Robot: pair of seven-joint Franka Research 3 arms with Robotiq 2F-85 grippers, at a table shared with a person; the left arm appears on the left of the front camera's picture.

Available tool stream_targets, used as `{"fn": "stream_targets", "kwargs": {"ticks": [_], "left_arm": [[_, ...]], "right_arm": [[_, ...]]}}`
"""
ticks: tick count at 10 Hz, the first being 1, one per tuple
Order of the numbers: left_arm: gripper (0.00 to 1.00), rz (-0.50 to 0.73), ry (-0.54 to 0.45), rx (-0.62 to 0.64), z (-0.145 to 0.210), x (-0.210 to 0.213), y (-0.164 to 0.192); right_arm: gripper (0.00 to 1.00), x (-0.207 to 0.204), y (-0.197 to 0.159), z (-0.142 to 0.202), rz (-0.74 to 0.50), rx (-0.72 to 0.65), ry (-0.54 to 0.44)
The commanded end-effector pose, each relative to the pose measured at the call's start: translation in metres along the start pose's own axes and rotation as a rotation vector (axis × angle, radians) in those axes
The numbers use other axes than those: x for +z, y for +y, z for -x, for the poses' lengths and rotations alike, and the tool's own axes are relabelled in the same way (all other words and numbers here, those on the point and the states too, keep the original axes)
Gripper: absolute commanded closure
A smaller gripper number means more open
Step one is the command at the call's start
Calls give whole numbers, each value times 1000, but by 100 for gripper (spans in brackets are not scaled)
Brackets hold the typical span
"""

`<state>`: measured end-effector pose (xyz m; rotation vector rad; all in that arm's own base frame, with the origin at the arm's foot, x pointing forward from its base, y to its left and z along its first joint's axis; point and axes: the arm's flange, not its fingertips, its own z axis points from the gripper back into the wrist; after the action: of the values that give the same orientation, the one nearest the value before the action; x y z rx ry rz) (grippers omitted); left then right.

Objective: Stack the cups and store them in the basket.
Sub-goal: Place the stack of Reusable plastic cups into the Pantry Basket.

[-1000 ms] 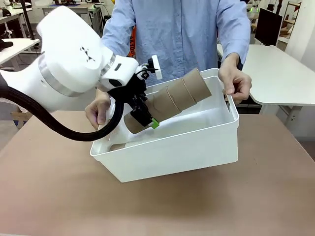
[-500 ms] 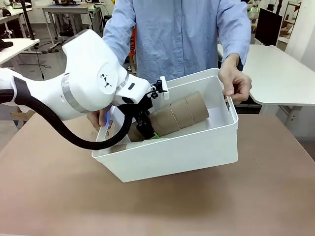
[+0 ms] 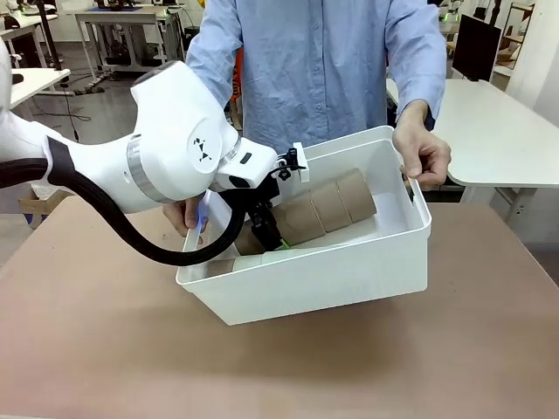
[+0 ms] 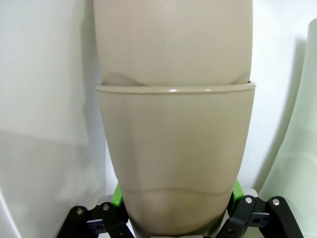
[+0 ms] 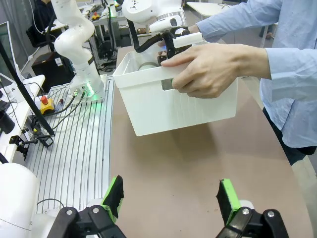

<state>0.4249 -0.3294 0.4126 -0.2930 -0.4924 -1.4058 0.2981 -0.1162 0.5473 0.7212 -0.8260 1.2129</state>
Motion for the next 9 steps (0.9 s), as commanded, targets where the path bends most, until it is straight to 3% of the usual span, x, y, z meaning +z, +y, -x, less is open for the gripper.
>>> {"fn": "stream_targets", "kwargs": {"ticks": [1,5,9], "left_arm": [[0,-13,-3,-11,-10,-1,3],[0,11,-39,-22,-13,33,5],[0,62,-124,16,-7,114,8]], "right_arm": [[0,0,1,1,0,24,-20],[0,0,1,1,0,24,-20],[0,0,1,1,0,24,-20]]}}
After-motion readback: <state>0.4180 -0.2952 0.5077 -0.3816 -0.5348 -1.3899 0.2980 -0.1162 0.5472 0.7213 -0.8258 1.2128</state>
